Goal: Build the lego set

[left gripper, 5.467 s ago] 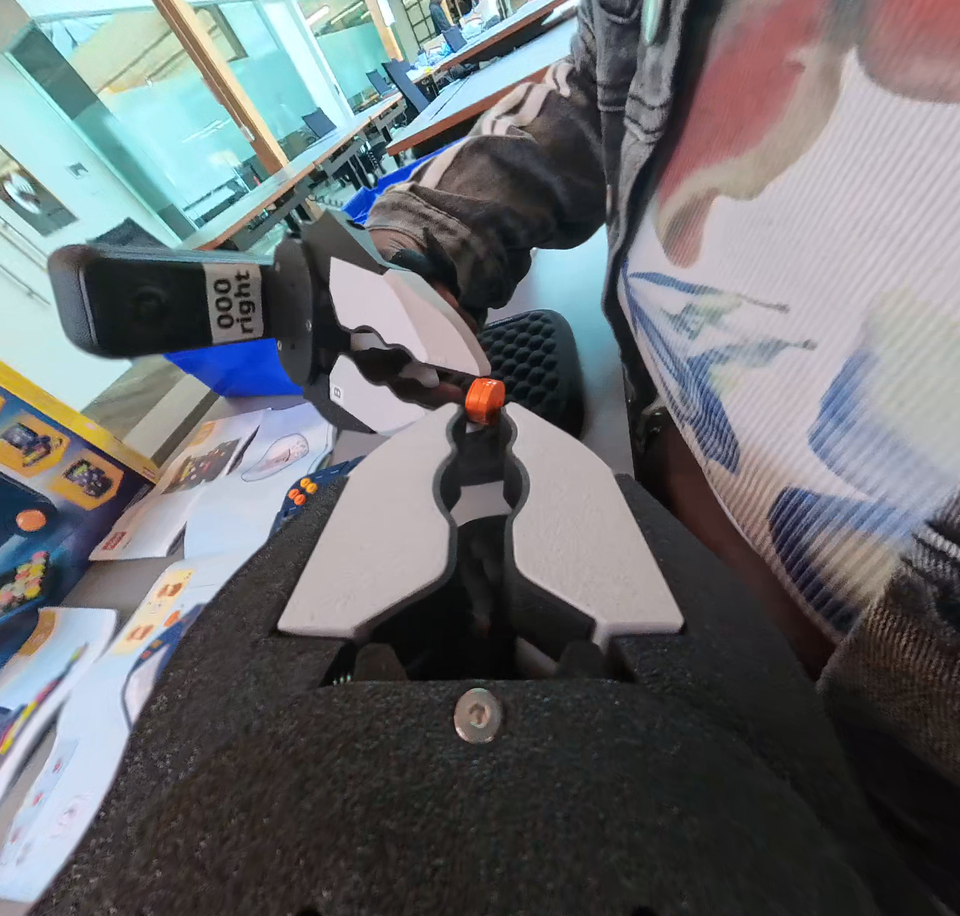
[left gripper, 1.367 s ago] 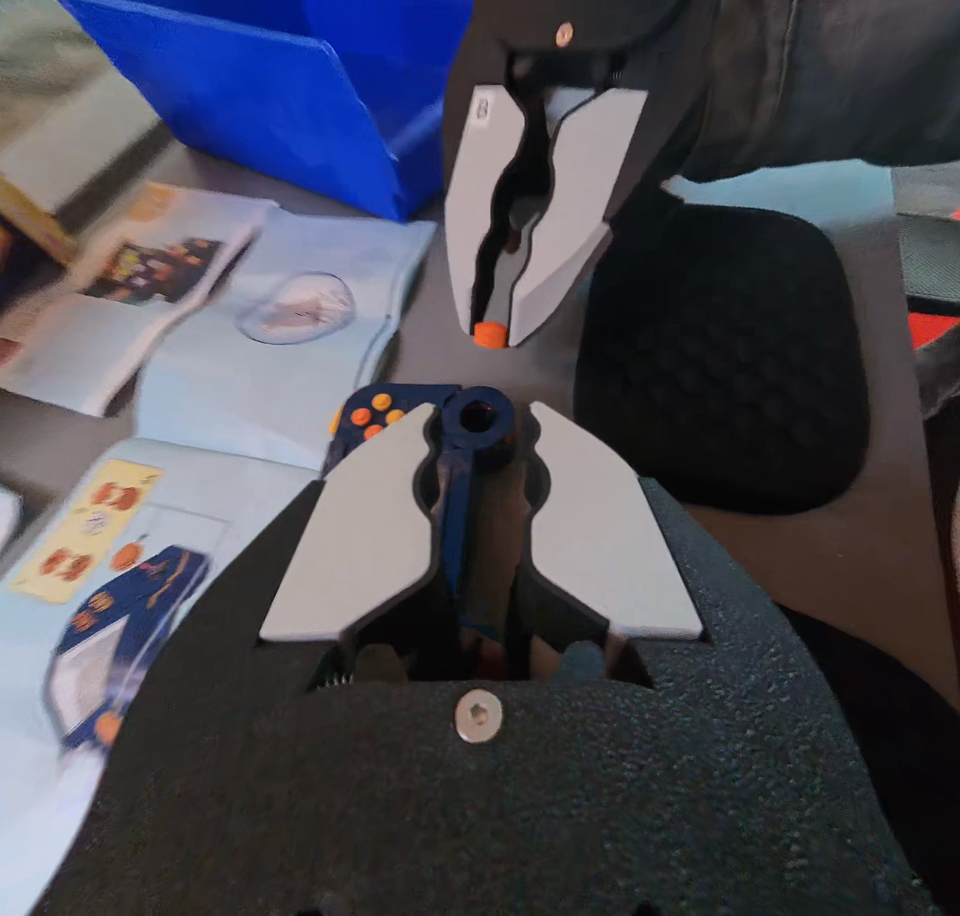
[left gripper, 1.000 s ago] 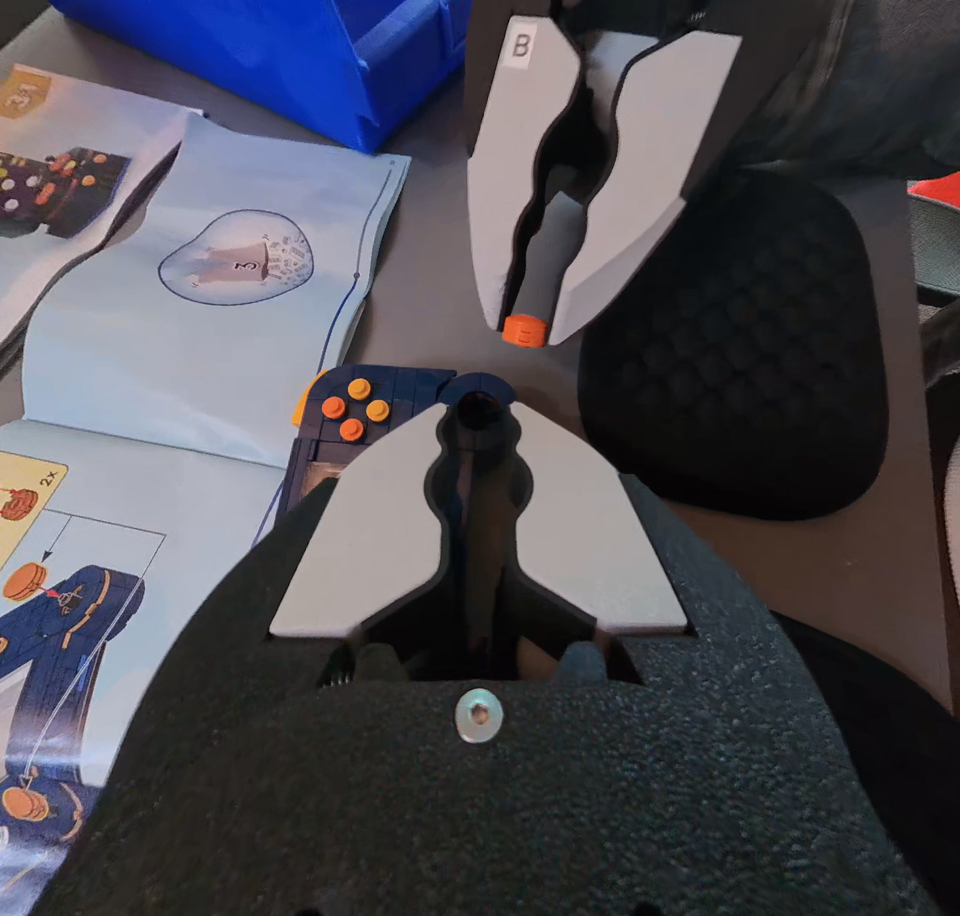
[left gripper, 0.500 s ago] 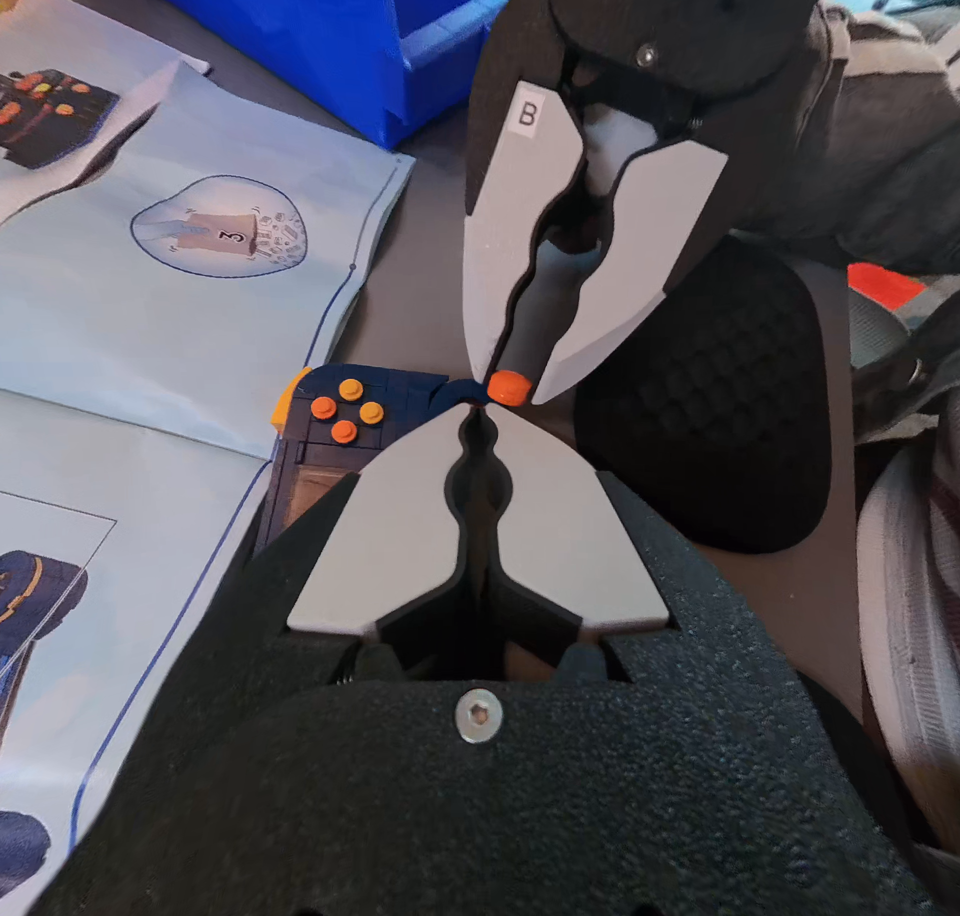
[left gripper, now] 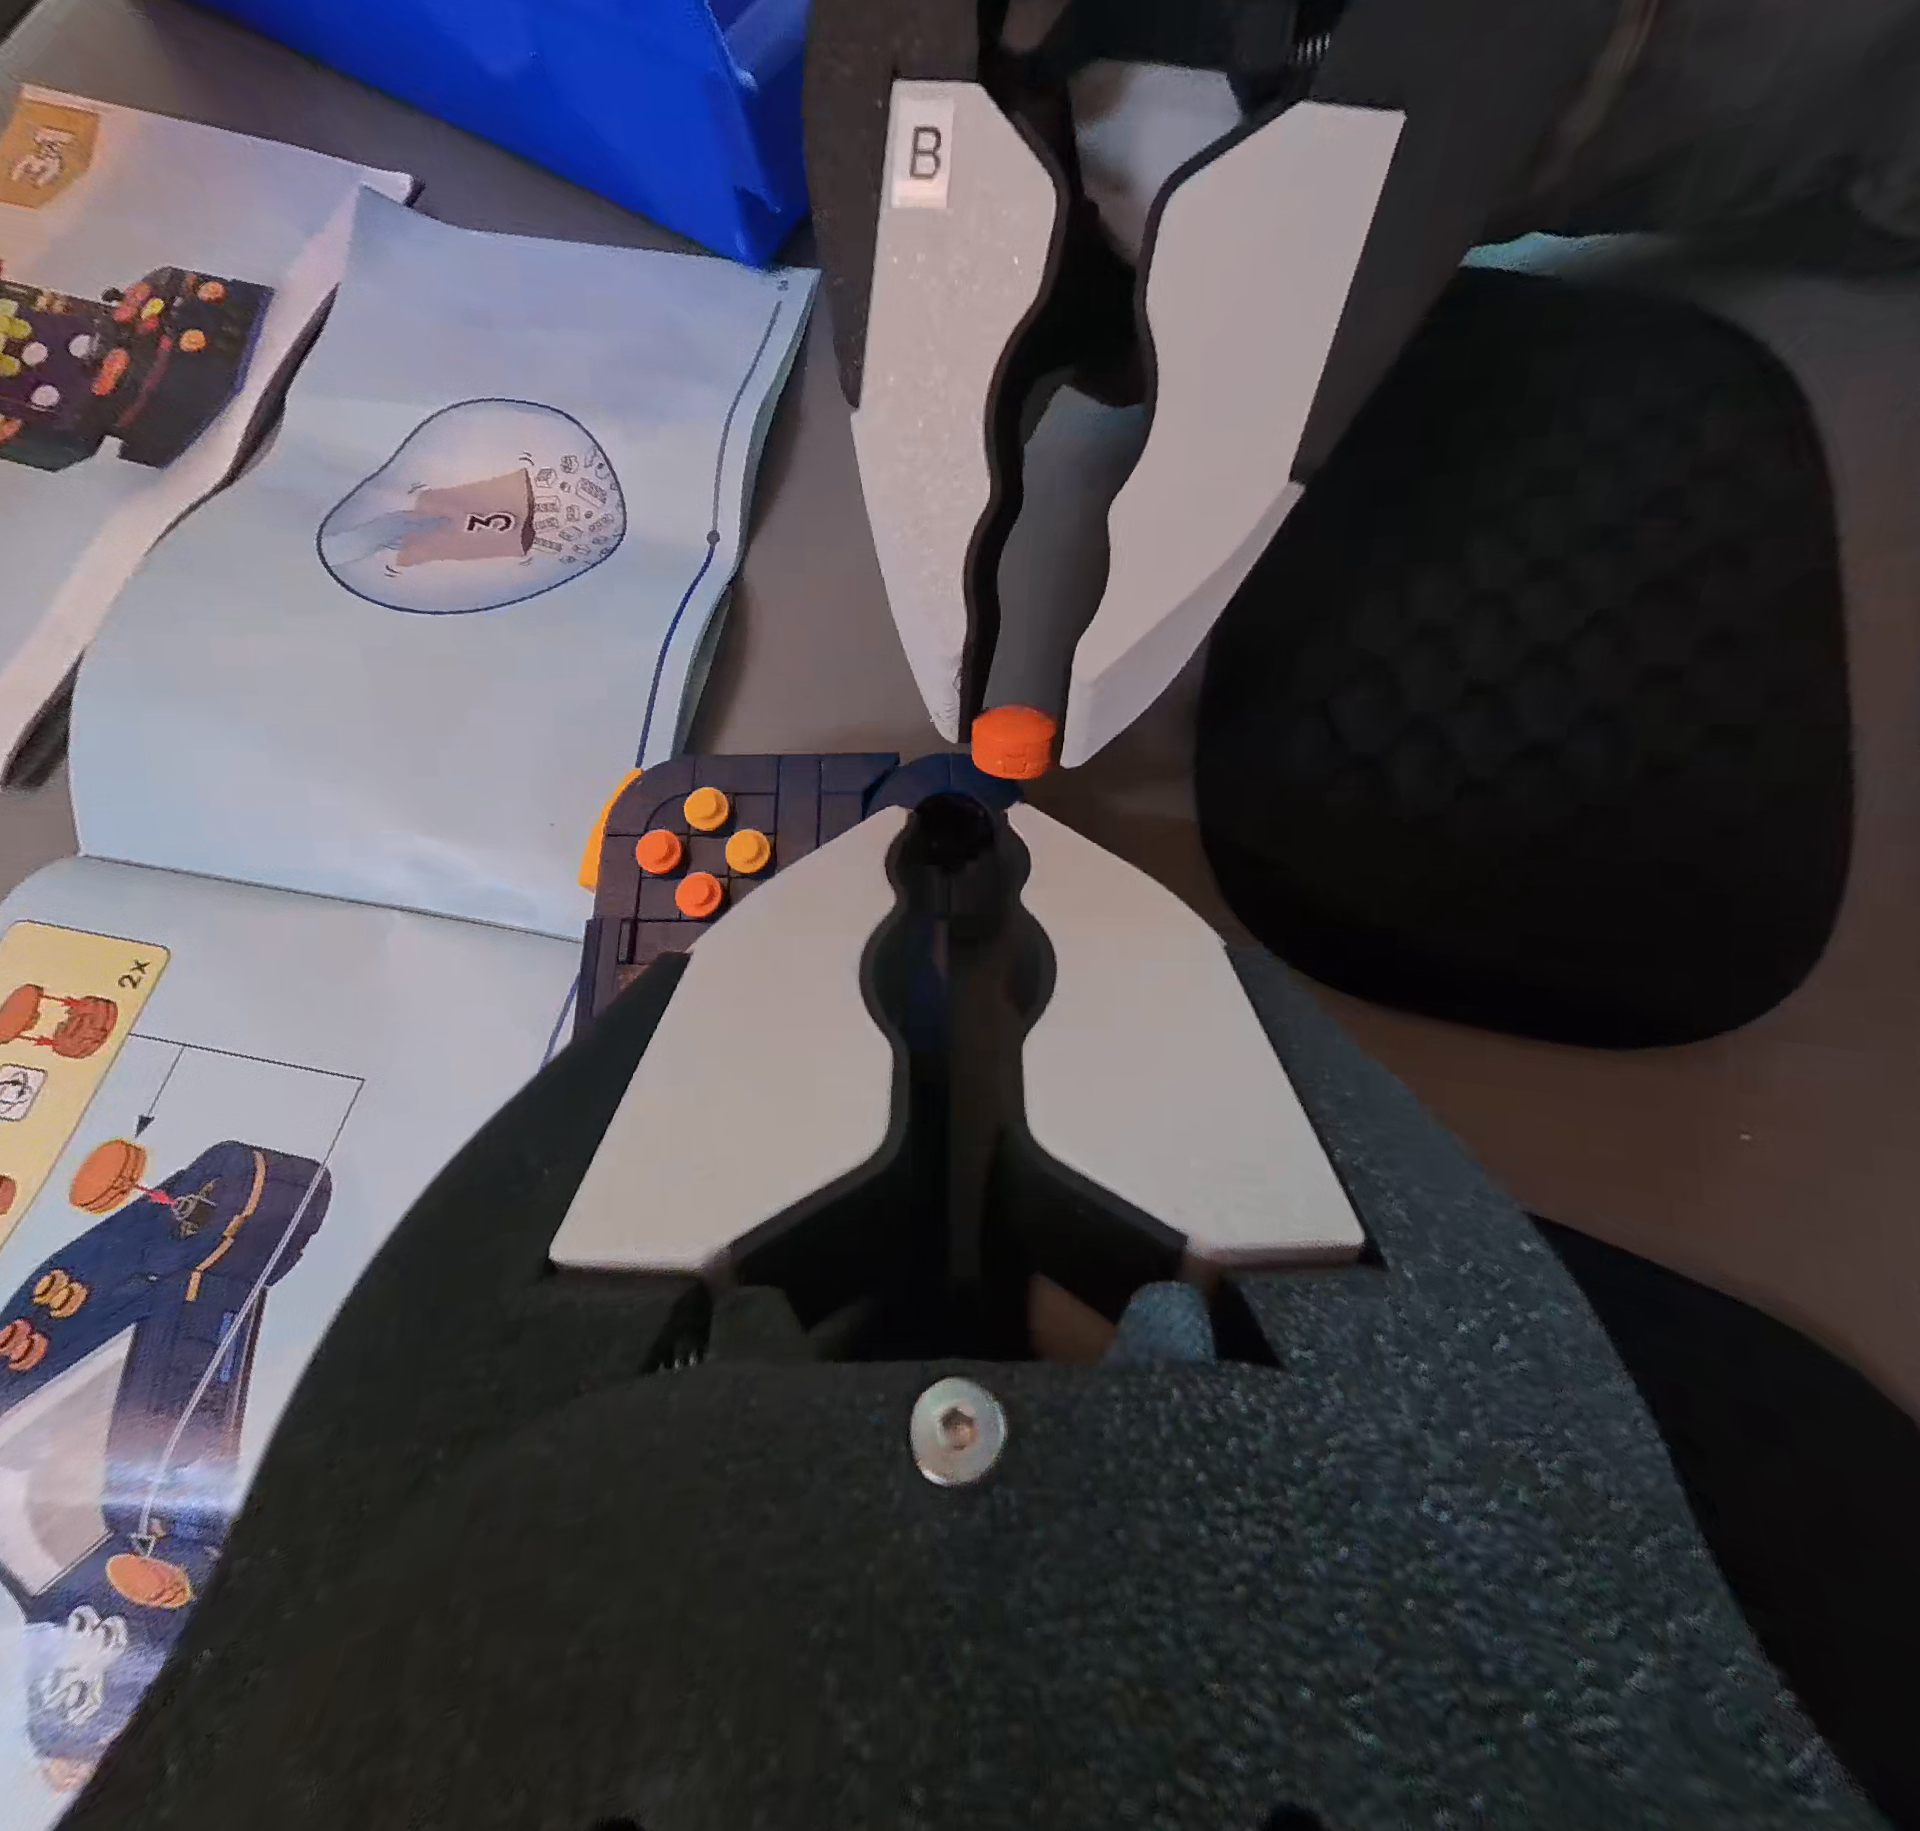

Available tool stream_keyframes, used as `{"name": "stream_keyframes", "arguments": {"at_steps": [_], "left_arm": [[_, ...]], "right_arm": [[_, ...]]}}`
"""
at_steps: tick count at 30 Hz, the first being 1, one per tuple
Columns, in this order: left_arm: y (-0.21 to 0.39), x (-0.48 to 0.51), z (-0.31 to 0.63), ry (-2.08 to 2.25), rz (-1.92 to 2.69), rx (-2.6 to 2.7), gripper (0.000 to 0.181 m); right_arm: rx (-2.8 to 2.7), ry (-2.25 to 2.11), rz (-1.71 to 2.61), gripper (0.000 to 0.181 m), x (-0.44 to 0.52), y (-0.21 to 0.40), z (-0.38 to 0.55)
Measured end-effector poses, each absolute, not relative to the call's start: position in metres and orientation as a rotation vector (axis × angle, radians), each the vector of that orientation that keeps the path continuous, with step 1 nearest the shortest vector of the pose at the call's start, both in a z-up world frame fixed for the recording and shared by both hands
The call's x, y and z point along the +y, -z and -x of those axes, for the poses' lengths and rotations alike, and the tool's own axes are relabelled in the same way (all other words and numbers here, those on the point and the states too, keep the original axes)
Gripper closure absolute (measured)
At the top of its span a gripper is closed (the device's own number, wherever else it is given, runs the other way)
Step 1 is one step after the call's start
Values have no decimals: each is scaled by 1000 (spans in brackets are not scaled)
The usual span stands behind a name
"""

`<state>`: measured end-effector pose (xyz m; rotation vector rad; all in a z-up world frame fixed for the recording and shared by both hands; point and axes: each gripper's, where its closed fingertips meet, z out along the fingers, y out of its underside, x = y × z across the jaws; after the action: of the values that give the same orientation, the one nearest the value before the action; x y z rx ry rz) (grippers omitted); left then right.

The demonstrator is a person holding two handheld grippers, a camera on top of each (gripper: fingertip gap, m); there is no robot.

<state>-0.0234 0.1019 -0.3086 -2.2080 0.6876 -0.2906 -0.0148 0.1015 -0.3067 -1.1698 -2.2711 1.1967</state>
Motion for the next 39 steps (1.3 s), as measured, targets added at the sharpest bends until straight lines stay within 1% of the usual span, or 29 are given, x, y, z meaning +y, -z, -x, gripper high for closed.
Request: {"name": "stream_keyframes", "arguments": {"at_steps": [4, 6, 8, 13, 19, 22, 26, 28, 32, 34, 37, 38, 39], "left_arm": [[309, 101, 22, 337, 2220, 668, 172], [309, 101, 21, 350, 2219, 664, 175], [309, 102, 23, 356, 2225, 645, 175], [309, 105, 28, 359, 2242, 587, 176], [308, 105, 29, 390, 2239, 559, 176], [294, 101, 27, 389, 2171, 598, 171], [289, 95, 29, 348, 2164, 658, 163], [288, 94, 28, 352, 2158, 662, 161], [292, 93, 31, 303, 2168, 671, 161], [292, 90, 34, 284, 2170, 672, 158], [293, 87, 44, 232, 2174, 676, 146], [294, 86, 47, 224, 2181, 689, 147], [296, 86, 49, 220, 2186, 699, 150]], "right_arm": [[-2308, -1230, 1011, 166, 100, 295, 18], [-2371, -1212, 962, 166, 98, 298, 19], [-2428, -1179, 949, 166, 97, 305, 19], [-2438, -1245, 943, 165, 91, 307, 20], [-2423, -1201, 951, 166, 99, 304, 19], [-2329, -1144, 1048, 166, 115, 299, 16], [-2442, -766, 1275, 166, 144, 324, -2], [-2507, -634, 1285, 162, 147, 332, -8], [-2551, -550, 1279, 155, 147, 339, -9], [-2543, -591, 1294, 151, 144, 338, -7], [-2501, -712, 1286, 149, 140, 328, -3], [-2461, -787, 1258, 150, 137, 320, 2], [-2415, -889, 1209, 156, 132, 310, 9]]}}
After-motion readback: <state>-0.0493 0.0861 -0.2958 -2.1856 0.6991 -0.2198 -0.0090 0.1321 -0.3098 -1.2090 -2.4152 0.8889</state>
